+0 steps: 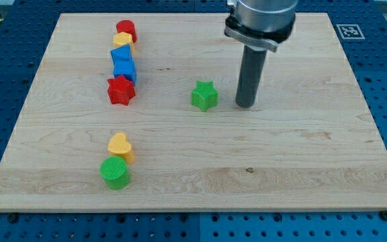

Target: Push the green circle towards the green star

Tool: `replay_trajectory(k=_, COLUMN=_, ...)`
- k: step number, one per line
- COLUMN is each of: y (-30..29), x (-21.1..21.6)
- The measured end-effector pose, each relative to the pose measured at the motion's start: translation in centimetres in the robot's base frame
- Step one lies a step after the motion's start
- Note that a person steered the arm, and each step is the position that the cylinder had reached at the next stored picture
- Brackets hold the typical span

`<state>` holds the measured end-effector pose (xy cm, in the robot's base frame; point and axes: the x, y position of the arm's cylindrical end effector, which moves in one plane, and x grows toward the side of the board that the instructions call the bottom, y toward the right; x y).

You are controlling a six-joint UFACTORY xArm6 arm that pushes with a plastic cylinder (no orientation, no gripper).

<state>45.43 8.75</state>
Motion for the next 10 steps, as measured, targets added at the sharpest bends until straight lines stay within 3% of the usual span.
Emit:
replay_trajectory(k=1, y=-2.3, x=1.0)
replay_trajectory(k=5, y=-27.5, x=2.6)
replay_trajectory(k=8, y=-29.8, x=12.4)
replay_trajectory(k=10, y=-26.1, x=13.9)
